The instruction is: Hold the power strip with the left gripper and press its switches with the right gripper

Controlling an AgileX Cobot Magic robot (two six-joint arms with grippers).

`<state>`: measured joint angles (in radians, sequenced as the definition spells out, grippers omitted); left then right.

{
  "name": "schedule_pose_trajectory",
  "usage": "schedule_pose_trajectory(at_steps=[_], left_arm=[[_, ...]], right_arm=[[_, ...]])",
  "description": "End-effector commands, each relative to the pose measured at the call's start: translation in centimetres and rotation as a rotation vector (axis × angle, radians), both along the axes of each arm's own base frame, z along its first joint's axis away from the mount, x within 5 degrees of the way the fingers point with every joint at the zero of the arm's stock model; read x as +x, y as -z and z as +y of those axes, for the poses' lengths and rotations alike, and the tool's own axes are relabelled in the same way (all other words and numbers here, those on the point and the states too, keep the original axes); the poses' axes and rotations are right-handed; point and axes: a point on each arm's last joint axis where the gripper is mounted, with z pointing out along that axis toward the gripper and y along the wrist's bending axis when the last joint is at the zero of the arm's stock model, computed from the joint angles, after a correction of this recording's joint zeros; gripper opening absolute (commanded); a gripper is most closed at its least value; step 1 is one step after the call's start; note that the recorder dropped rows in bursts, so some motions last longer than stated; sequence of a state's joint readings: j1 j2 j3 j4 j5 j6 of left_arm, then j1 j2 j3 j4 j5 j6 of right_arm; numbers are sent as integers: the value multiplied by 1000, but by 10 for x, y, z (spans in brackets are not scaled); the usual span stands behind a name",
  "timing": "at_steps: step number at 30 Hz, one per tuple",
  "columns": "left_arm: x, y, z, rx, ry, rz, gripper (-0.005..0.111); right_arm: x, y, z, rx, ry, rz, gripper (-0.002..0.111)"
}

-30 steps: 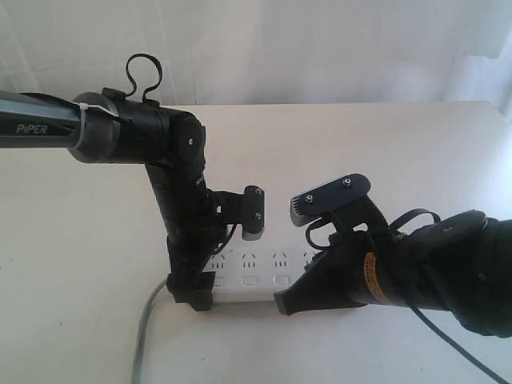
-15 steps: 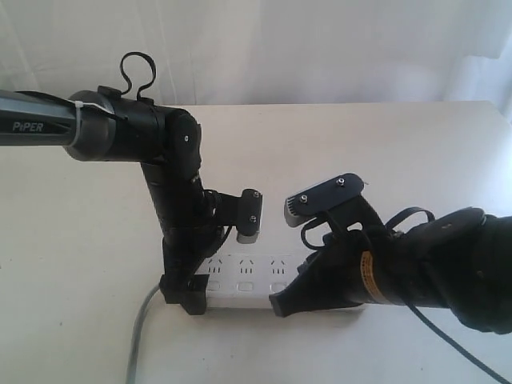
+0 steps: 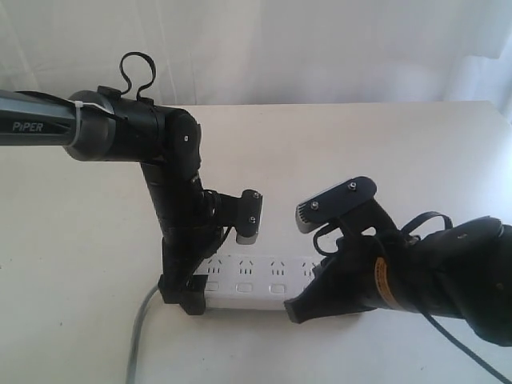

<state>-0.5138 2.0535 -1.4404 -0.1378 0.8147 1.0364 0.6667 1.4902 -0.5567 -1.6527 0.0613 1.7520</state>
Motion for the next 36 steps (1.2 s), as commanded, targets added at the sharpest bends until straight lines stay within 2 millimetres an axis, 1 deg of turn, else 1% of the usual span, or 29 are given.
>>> schedule_pose_trajectory(at_steps=[1, 4, 11, 20, 24, 30, 36], left_arm=[[-8, 17, -1, 14, 7, 86, 0], [-8, 17, -1, 14, 7, 86, 0], [-9, 17, -2, 14, 9, 86, 0], [-10, 17, -1, 21, -48, 105, 0], [-11, 16, -1, 26, -46, 116, 0], [-11, 16, -1, 27, -45, 115, 0], [-11, 16, -1, 29, -44, 116, 0]], right_arm=[[0, -13, -2, 24, 14, -45, 0], [2, -14, -1, 22, 19, -52, 0], [3, -3, 2, 5, 7, -11, 0], [7, -4, 11, 46, -30, 16, 0], [7, 2, 13, 55, -7, 51, 0], [8, 17, 14, 27, 3, 98, 0], [10, 18, 12, 10, 20, 85, 0]])
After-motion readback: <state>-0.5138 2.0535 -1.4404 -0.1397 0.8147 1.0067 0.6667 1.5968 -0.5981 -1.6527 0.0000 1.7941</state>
